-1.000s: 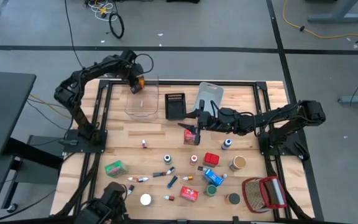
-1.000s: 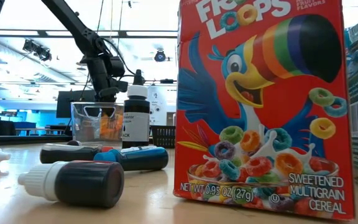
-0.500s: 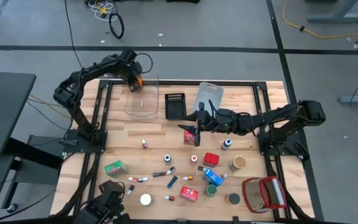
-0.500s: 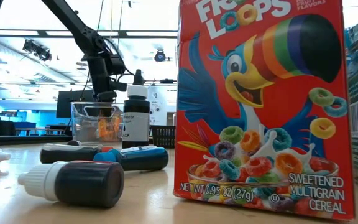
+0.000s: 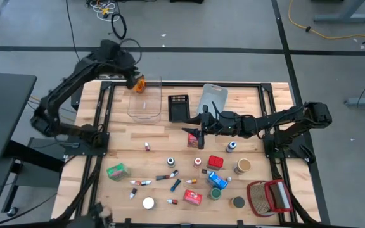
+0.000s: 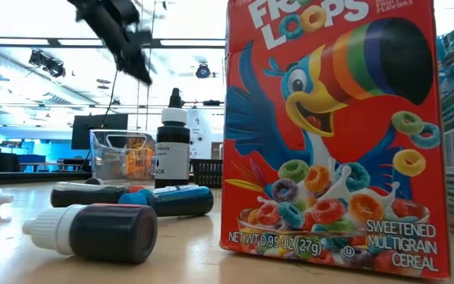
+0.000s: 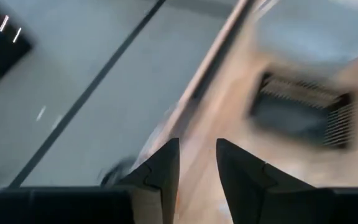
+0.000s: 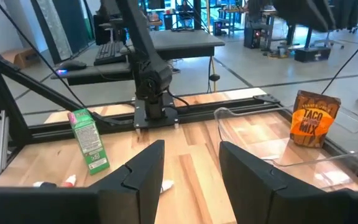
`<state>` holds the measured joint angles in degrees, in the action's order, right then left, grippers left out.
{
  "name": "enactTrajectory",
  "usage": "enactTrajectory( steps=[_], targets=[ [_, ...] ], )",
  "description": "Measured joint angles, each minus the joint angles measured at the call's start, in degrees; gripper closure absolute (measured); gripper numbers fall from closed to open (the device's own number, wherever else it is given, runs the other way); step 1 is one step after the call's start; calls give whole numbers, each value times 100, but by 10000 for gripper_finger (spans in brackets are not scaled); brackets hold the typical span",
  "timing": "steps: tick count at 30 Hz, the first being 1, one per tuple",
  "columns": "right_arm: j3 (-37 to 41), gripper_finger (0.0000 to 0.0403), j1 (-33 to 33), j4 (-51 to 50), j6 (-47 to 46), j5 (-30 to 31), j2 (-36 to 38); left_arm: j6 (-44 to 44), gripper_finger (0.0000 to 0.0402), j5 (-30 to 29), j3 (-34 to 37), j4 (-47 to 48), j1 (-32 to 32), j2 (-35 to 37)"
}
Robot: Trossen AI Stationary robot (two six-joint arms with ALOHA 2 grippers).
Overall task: Pick & Place Kitchen Items
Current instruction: Put the white seasoning bottle into transparent bin
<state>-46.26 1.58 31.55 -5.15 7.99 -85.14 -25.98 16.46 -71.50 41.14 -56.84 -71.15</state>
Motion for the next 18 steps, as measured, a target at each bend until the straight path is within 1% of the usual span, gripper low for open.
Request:
enactTrajectory(
  steps=[4,6,8,10,13,18],
  targets=[
    [0,238,49,-113,-15,-166,2,44,296,1174,26,-38,112,579],
    [0,238,112,-105,127,-275,2,138,298,1639,158,-119,174,859],
    [0,238,185,-71,277,-263,2,193,299,1967,410,-223,243,1121],
    [0,238,230,-45,372,-230,2,228,298,2214,741,-271,340,1368],
    [0,238,245,-8,409,-203,2,503,297,2474,1324,-736,581,1712],
    [0,238,245,-95,393,-273,2,1254,301,2492,2274,-1887,1192,2188]
  ],
)
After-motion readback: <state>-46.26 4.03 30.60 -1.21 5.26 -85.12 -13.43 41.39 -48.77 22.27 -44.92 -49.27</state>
